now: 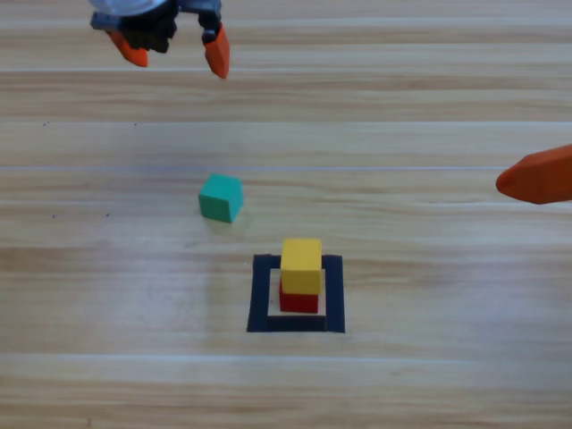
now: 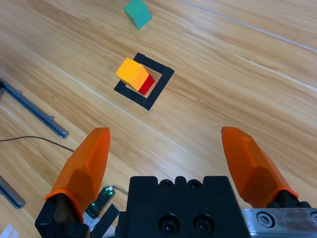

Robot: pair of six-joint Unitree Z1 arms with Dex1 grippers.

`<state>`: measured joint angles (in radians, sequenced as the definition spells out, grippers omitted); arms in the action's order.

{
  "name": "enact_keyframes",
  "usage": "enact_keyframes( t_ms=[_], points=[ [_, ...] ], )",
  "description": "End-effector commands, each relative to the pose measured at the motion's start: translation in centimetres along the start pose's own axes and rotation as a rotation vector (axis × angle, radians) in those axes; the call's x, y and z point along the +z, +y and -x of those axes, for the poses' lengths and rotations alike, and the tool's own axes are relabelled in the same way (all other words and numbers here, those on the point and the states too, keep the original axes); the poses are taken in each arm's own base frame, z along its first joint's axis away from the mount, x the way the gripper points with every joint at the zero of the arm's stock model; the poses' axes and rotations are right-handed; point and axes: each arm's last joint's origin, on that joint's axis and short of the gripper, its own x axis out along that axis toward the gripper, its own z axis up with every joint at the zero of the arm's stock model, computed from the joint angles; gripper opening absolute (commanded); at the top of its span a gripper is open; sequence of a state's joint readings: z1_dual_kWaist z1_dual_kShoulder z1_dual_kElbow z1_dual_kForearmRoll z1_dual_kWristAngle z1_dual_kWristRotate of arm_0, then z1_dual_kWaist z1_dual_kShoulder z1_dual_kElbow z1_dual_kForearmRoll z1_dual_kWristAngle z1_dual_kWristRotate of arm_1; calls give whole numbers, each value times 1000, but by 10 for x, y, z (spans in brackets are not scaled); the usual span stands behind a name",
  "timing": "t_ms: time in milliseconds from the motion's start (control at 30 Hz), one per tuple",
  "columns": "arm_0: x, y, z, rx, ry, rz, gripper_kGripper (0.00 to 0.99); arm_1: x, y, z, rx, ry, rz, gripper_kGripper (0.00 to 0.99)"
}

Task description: Stack the blocks in the rectangular block: red at the bottom, yellow in the middle, green on top

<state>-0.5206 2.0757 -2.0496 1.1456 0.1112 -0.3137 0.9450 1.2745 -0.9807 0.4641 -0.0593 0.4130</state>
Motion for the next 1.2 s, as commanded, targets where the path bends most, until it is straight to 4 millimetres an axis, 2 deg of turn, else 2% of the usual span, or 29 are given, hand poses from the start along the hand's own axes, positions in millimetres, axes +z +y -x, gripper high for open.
enact_keyframes(
  t_ms=[33,200,367,567,633,767,1033,1200],
  points=[
    [5,0,-68,59,125,-28,971,1,-3,-23,-18,45,7,985],
    [-4,-13,-98,112,180,-53,969,3,-3,-31,-27,64,30,983],
    [-14,-31,-105,108,207,-64,960,3,-2,-37,-35,76,35,983],
    [-25,-56,-99,68,215,-57,959,3,-2,-37,-36,76,38,983],
    [-28,-60,-103,63,229,-54,960,3,-2,-37,-37,77,40,983],
    [-33,-61,-109,65,245,-48,960,3,-2,-38,-38,81,41,983],
    [-46,-51,-155,92,296,-34,962,5,-1,-45,-43,94,40,983],
    [-48,-43,-169,89,298,-26,962,5,-1,-49,-45,105,39,983]
  ],
)
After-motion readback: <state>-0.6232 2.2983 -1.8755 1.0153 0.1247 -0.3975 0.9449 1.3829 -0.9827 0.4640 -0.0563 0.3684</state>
